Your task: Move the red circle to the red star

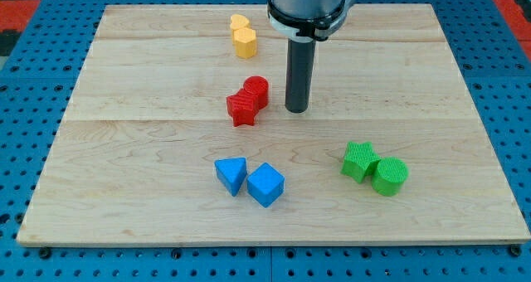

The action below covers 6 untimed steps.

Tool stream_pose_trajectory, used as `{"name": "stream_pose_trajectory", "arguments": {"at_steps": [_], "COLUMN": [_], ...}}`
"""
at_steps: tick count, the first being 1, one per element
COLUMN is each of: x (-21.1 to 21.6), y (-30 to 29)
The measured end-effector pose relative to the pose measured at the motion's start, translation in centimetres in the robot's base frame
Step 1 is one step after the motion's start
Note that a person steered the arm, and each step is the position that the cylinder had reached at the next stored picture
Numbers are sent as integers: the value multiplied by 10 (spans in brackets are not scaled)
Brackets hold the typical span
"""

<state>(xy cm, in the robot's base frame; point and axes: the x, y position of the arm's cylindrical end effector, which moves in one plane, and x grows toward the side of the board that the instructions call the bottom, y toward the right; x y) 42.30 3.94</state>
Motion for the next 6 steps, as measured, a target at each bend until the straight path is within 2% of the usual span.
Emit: {"name": "stream_pose_trajectory", "arguments": {"at_steps": [1,2,3,4,6], "x": [0,0,-13,-52,-46], "y": [-55,-76,-10,9,-157]}}
